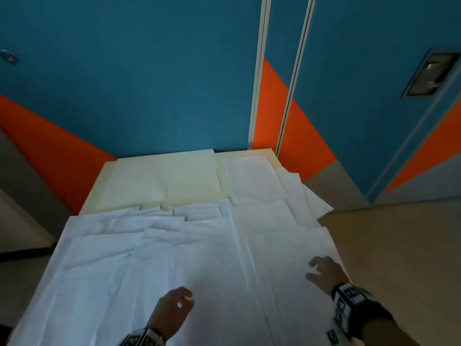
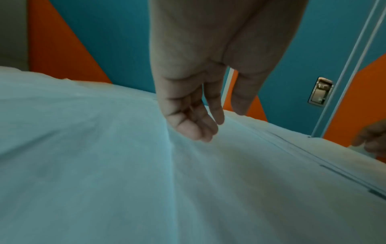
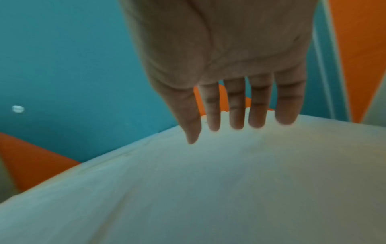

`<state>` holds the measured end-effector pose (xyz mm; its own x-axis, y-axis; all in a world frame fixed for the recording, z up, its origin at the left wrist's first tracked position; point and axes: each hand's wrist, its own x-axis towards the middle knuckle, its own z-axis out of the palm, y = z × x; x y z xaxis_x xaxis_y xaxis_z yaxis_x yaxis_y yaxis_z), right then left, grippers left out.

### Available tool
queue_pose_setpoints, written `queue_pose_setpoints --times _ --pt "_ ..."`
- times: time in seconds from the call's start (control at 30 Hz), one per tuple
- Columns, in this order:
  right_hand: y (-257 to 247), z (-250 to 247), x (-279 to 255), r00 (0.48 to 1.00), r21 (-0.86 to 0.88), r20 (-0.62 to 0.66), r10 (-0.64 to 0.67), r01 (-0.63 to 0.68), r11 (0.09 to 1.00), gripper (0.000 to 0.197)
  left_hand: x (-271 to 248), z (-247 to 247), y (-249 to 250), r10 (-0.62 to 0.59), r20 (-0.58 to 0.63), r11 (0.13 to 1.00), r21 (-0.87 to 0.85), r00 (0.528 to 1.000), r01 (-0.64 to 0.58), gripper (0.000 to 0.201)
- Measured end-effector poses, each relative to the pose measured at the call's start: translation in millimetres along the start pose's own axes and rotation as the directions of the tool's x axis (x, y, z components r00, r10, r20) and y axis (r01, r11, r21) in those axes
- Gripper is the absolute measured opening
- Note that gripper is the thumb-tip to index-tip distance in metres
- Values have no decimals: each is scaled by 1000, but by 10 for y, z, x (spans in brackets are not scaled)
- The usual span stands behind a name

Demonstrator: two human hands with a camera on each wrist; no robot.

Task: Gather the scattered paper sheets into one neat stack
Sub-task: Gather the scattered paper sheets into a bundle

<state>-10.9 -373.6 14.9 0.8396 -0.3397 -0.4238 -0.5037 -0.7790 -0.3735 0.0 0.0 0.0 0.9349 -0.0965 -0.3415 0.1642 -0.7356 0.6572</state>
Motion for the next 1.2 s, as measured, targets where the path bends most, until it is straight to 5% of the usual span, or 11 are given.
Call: queue_pose_setpoints --times 0.13,0.3,0.4,0.5,0.67,0.8,0.9,1.2 --pt "147 -58 67 947 66 -98 304 -299 952 71 112 180 273 -46 8 998 33 999 45 23" --pt "288 65 136 901 214 -55 430 -410 887 111 281 312 465 -304 -135 931 168 943 324 64" --pt "242 75 149 903 238 -50 426 -404 884 112 327 310 513 -480 -199 855 113 854 506 85" --pt "182 94 160 910 139 -52 412 -402 905 113 324 293 478 -519 -238 840 37 821 542 102" --pt "-44 155 165 940 100 8 342 -341 935 122 414 255 415 -512 -231 859 -134 827 495 102" --pt "-160 235 214 961 174 11 277 -275 946 114 535 227 362 -451 -198 889 -181 870 420 49" --pt "-217 290 208 973 297 -24 230 -212 931 99 586 250 407 -395 -172 913 -185 902 365 33" --pt "-538 474 164 986 375 25 164 -161 913 64 714 288 481 -353 10 849 -418 935 325 66"
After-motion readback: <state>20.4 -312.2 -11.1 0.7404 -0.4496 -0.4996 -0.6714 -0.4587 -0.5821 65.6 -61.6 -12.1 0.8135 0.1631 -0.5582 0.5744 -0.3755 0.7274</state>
